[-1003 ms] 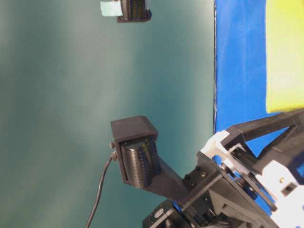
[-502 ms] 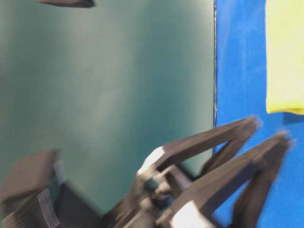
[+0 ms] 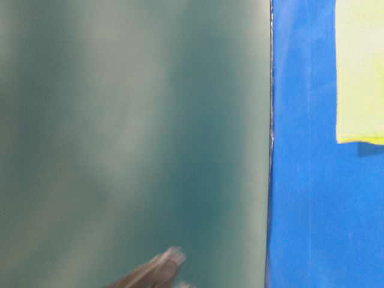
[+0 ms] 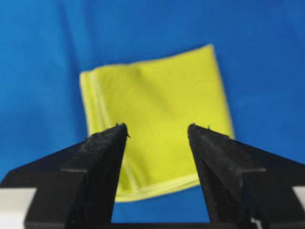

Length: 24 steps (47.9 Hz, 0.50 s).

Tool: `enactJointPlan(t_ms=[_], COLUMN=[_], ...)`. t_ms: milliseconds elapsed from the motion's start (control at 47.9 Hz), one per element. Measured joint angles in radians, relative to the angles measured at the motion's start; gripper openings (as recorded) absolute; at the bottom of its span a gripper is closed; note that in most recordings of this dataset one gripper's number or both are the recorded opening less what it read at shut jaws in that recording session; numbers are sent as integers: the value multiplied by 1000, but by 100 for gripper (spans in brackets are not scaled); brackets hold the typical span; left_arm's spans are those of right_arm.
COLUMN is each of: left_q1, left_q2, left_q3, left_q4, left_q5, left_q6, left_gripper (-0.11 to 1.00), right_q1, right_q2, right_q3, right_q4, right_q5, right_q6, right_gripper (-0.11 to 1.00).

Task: Fold the yellow towel.

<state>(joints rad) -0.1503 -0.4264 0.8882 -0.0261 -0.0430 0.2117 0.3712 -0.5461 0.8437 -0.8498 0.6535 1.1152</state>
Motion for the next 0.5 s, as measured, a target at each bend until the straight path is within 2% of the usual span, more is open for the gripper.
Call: enactJointPlan(t_ms=[209,355,502], left_q1=[43,86,152], left_q2=[-195,-333,-449], left_q3=[127,218,321], left_q4=[0,0,2], left_q5=[-28,-32,-34], left_q6=[2,-12,-58], left_gripper=[56,56,56], right_q1=[0,-2,-20], right_q2=[-186,-305,-407], right_q3=[92,183,281], right_q4=[-84,-103,-129], right_q5=[-5,-15,-31], right_q6=[0,18,78], right_gripper=[58,58,58])
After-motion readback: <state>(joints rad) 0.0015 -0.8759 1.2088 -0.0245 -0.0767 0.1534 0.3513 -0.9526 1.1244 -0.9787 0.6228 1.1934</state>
